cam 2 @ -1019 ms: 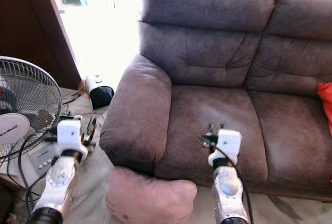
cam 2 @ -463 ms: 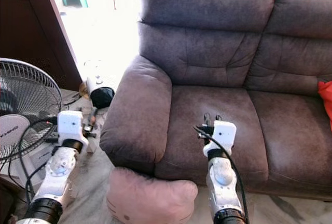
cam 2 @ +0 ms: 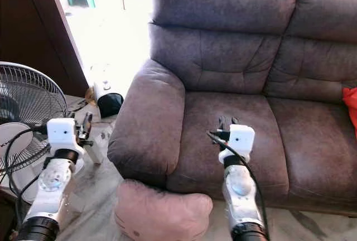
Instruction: Move the pillow to the sofa from floor
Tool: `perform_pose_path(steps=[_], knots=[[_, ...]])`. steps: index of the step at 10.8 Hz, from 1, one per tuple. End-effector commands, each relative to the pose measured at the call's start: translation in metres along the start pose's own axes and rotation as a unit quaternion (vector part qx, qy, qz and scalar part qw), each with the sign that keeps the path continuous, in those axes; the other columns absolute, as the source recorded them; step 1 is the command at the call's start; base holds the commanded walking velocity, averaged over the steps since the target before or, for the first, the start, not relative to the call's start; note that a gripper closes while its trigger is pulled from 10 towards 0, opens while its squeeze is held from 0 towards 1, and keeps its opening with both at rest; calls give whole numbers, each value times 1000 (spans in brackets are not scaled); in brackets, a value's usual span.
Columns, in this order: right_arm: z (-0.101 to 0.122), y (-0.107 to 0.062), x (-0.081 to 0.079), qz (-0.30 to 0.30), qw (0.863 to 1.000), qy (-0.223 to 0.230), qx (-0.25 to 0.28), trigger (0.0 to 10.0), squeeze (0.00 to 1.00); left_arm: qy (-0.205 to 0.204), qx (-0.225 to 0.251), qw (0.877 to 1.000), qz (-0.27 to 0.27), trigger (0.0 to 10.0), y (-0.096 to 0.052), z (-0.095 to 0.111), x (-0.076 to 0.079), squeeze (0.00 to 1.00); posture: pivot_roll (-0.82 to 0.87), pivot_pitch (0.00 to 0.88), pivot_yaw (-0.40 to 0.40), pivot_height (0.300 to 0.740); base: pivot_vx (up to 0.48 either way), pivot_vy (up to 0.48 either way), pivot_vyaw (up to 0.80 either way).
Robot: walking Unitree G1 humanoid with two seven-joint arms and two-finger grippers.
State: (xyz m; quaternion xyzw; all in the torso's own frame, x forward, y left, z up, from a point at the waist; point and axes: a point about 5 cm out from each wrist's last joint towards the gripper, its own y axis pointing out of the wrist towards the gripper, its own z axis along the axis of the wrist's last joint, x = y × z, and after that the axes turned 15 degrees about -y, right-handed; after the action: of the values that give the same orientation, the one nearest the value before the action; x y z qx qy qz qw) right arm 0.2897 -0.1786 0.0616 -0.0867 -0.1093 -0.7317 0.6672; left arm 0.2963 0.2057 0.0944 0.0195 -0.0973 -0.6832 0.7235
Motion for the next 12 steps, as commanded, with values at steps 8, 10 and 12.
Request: perform_pose_path(steps=[8, 10, 12], knots=[[5, 5, 7, 7, 1000, -27, -4, 10000, 0, -10, -17, 1000, -4, 10000, -3, -3, 3, 0, 74, 43, -62, 740, 0, 0, 0], [5, 5, 7, 5, 1000, -26, -6, 10000, 0, -11, -22, 1000, -5, 10000, -3, -5, 3, 0, 70, 33, -57, 740, 0, 0, 0], [5, 5, 7, 6, 1000, -26, -9, 10000, 0, -11, -22, 1000, -7, 10000, -2, -4, 4, 0, 71, 31, -57, 740, 0, 0, 0]])
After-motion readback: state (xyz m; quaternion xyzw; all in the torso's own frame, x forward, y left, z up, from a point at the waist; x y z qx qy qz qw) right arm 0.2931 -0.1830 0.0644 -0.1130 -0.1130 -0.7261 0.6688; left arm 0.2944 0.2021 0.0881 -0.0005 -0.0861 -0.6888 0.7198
